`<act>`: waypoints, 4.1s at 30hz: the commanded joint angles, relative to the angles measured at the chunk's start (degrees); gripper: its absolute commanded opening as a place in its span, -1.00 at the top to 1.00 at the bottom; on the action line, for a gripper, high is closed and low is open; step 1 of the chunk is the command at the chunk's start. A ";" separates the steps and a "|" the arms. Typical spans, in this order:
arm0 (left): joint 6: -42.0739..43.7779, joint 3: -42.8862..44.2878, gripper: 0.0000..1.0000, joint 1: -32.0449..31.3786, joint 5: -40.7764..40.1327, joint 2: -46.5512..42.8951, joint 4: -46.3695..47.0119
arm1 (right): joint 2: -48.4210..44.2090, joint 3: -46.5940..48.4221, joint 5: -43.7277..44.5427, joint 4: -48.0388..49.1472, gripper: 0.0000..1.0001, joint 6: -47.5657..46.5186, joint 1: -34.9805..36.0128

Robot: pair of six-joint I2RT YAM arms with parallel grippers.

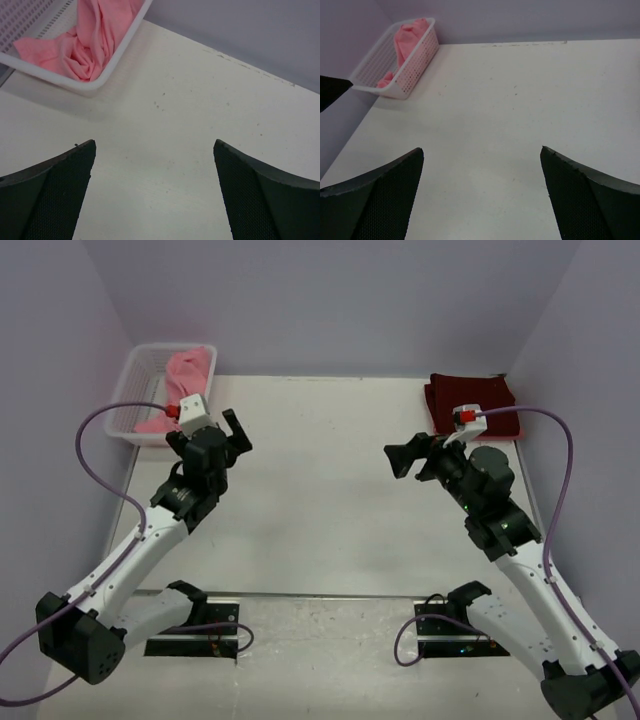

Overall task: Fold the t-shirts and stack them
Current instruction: Grab crumpled tshirt from bin with the left arm, then move the tshirt to the center of the board

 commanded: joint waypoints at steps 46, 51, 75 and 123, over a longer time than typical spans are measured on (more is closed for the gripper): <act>11.28 61.71 -0.41 30.44 8.88 73.13 -3.34 | 1.24 1.39 15.55 -14.08 -0.98 -0.29 20.81; 11.19 63.03 -0.14 30.52 9.50 74.54 -3.43 | 1.94 0.78 15.56 -13.55 -0.98 -0.38 20.81; 24.54 70.13 1.00 19.90 13.09 48.54 1.86 | 7.66 -0.89 21.78 -11.09 -0.98 2.43 20.81; 22.00 43.06 1.00 -29.15 -10.28 21.99 -8.79 | 5.63 5.61 39.82 -26.48 -0.98 12.36 25.38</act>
